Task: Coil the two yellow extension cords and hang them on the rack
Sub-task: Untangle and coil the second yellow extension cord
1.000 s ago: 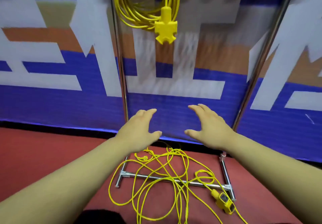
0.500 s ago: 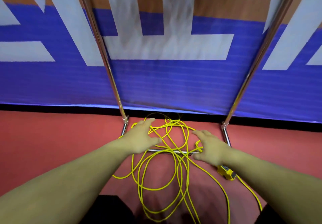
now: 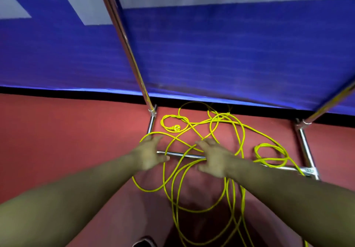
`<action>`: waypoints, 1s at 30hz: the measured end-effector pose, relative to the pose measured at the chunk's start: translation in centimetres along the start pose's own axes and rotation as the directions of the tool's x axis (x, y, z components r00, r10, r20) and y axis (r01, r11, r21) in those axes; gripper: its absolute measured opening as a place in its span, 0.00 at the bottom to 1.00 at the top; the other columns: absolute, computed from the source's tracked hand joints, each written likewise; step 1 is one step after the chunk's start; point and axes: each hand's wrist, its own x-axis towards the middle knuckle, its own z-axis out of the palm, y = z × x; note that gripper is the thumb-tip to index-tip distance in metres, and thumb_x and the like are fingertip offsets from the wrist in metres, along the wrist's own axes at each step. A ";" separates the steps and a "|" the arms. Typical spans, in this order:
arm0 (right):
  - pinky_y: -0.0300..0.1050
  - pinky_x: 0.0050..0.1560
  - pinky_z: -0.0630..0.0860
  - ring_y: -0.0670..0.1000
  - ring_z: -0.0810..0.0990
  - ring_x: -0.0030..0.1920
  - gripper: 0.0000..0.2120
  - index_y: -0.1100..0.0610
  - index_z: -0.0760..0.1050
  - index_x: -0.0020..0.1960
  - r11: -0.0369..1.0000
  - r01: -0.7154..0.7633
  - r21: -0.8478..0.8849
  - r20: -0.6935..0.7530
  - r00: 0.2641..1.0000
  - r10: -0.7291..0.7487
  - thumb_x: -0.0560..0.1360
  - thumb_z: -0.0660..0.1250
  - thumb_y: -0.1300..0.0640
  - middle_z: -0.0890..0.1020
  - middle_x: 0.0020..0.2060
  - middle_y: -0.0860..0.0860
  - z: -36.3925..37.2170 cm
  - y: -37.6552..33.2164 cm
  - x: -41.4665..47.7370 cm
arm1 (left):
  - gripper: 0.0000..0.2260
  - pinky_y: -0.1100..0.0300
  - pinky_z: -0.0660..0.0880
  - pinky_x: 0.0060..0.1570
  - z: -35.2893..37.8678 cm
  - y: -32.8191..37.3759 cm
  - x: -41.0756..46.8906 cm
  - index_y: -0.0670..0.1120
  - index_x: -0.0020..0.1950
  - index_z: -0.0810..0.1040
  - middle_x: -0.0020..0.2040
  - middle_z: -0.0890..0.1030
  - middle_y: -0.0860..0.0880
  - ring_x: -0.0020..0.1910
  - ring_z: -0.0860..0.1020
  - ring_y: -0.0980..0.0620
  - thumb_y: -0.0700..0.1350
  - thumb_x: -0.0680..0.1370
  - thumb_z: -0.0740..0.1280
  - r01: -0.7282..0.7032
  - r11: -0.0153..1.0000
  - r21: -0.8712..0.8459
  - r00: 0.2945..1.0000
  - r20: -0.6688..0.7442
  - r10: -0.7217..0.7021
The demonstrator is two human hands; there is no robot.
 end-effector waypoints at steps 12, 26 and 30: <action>0.50 0.66 0.71 0.59 0.74 0.67 0.29 0.48 0.62 0.77 0.998 -0.030 0.056 -0.184 0.982 0.040 0.77 0.64 0.53 0.76 0.68 0.56 4.3 2.9 13.4 | 0.36 0.42 0.58 0.74 5.8 -3.4 11.8 0.57 0.80 0.54 0.78 0.64 0.50 0.78 0.58 0.43 0.69 0.76 0.58 0.026 0.979 0.202 0.997 -0.070 -0.012; 0.34 0.46 0.76 0.40 0.81 0.39 0.26 0.44 0.73 0.66 0.819 0.130 0.559 -0.022 0.990 -0.143 0.75 0.70 0.67 0.83 0.41 0.49 2.7 4.9 0.2 | 0.39 0.55 0.64 0.72 7.6 -1.6 6.7 0.63 0.80 0.51 0.73 0.66 0.52 0.73 0.65 0.50 0.65 0.74 0.67 -0.283 0.957 -0.070 0.946 -0.188 0.266; 0.44 0.49 0.80 0.50 0.85 0.45 0.25 0.48 0.73 0.66 0.765 0.044 0.643 0.122 0.980 -0.159 0.74 0.72 0.67 0.85 0.45 0.54 2.3 5.5 0.1 | 0.41 0.49 0.60 0.74 8.0 0.0 6.8 0.62 0.80 0.48 0.76 0.66 0.52 0.75 0.63 0.47 0.61 0.74 0.69 -0.289 0.955 0.058 0.952 -0.087 0.294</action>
